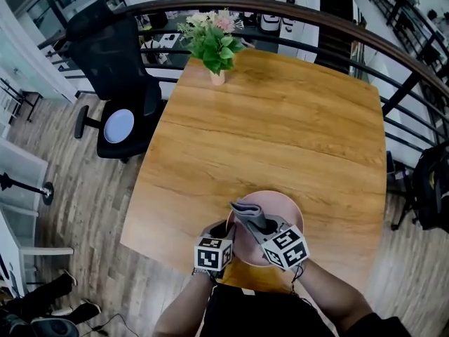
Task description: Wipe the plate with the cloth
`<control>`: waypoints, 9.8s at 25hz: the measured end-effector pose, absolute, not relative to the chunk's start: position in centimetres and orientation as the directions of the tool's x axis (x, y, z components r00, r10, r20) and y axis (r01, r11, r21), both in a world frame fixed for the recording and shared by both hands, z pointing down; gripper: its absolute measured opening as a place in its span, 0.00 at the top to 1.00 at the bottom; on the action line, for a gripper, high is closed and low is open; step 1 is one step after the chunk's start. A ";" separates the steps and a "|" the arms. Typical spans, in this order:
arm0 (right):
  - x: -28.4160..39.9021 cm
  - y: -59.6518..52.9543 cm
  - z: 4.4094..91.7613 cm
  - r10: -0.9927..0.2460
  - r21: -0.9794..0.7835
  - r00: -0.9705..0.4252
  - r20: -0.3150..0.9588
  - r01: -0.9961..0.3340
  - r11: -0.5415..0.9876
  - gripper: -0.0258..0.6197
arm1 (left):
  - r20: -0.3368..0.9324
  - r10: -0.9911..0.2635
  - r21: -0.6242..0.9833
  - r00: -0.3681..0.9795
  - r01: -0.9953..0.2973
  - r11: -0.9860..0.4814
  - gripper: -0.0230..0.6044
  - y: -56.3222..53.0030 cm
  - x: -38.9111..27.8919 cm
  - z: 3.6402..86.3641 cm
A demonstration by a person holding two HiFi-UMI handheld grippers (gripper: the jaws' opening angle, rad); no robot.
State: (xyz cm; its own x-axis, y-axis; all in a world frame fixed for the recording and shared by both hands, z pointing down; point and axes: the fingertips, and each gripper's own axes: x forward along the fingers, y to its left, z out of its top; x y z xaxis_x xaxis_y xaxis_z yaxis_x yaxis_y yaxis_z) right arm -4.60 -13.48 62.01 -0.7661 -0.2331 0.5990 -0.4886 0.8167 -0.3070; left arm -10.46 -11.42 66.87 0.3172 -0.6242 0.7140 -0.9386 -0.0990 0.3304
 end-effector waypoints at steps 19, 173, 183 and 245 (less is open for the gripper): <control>-7.6 -13.7 67.2 -0.162 -0.222 -0.633 0.757 -0.483 0.847 0.88 | 0.710 -0.614 0.336 0.344 -0.932 -0.135 0.86 -11.8 -10.2 67.0; 5.4 -15.3 64.8 -0.419 -0.217 -0.414 0.808 -0.871 0.441 0.88 | 0.716 -0.601 0.388 0.355 -0.918 -0.080 0.89 -11.5 -10.9 67.0; -0.3 -9.7 65.3 -0.268 -0.356 -0.547 0.793 -0.774 0.524 0.88 | 0.717 -0.600 0.387 0.355 -0.918 -0.081 0.89 -11.4 -10.6 66.7; 8.6 -16.6 66.0 -0.397 -0.115 -0.309 0.864 -0.890 0.442 0.88 | 0.715 -0.594 0.382 0.369 -0.918 -0.111 0.89 -11.6 -10.2 66.9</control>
State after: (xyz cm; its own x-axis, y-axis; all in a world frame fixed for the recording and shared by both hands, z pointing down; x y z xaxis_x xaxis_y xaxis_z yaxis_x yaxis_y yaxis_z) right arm 8.62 -16.56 66.00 -0.3091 -0.3970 0.8642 -0.8898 0.4415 -0.1154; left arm -10.23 -11.58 66.85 0.3693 -0.5936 0.7151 -0.9176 -0.1108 0.3819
